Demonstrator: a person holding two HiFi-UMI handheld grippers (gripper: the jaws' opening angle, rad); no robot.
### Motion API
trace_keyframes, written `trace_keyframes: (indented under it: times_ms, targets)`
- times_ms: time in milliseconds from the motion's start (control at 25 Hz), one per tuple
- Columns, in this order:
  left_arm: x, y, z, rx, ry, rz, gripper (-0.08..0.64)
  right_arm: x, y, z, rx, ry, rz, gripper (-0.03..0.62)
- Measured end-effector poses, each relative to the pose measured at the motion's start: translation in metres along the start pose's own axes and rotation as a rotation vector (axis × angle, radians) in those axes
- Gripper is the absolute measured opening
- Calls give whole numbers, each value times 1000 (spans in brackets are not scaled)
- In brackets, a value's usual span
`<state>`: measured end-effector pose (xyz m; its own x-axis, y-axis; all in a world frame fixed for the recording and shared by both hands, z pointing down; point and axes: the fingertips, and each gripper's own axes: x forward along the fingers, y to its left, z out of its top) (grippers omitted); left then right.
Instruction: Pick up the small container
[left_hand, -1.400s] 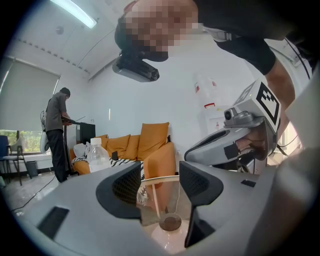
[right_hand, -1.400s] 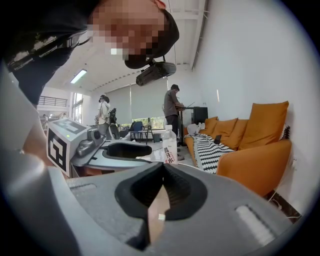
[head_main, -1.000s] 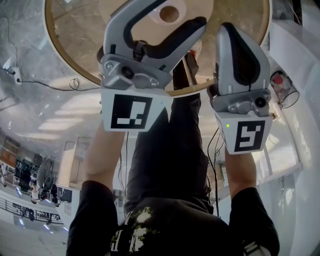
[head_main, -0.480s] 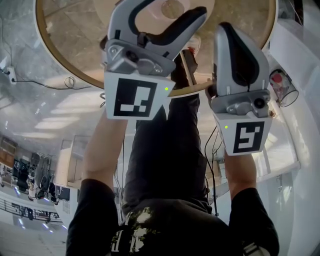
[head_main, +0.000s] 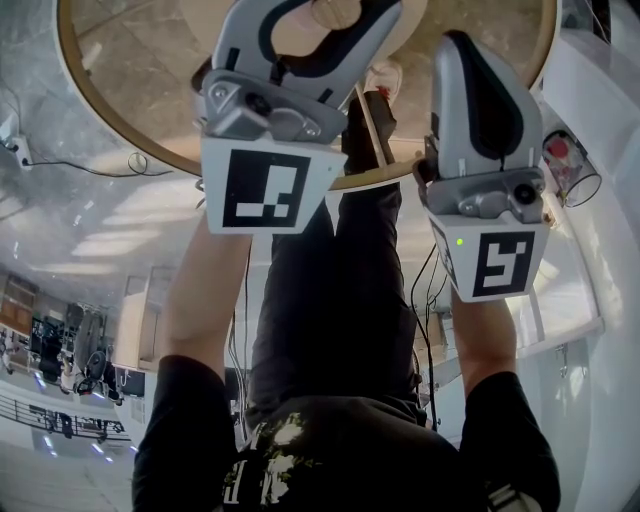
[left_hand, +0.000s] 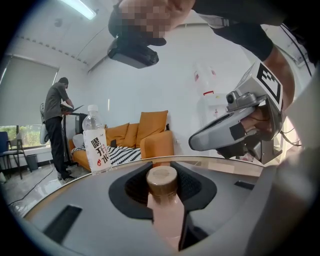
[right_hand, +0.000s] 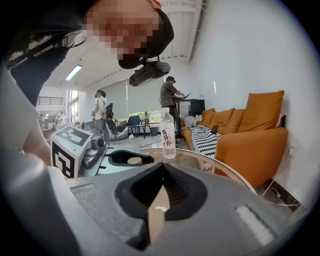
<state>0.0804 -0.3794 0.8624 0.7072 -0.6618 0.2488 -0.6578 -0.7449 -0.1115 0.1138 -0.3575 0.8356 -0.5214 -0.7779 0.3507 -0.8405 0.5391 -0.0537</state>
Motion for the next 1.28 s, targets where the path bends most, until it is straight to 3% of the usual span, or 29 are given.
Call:
trace_keyframes:
  times_ms: [240,480,760,1280]
  targets:
    - [-3,1,4,-10,23,-2,118,5,-13,3,-31,1,-52,-5]
    - [-10,9,42,-13,-2,1,118,3,-18,25,-44,-16,-58,-5]
    - [-37,0,101,-8,-6,11,118,-26,-6,73,-57,-47,-41,-5]
    - [-92,28,208,-52,15,105,117,-41,31,181,-69,-84,57,-5]
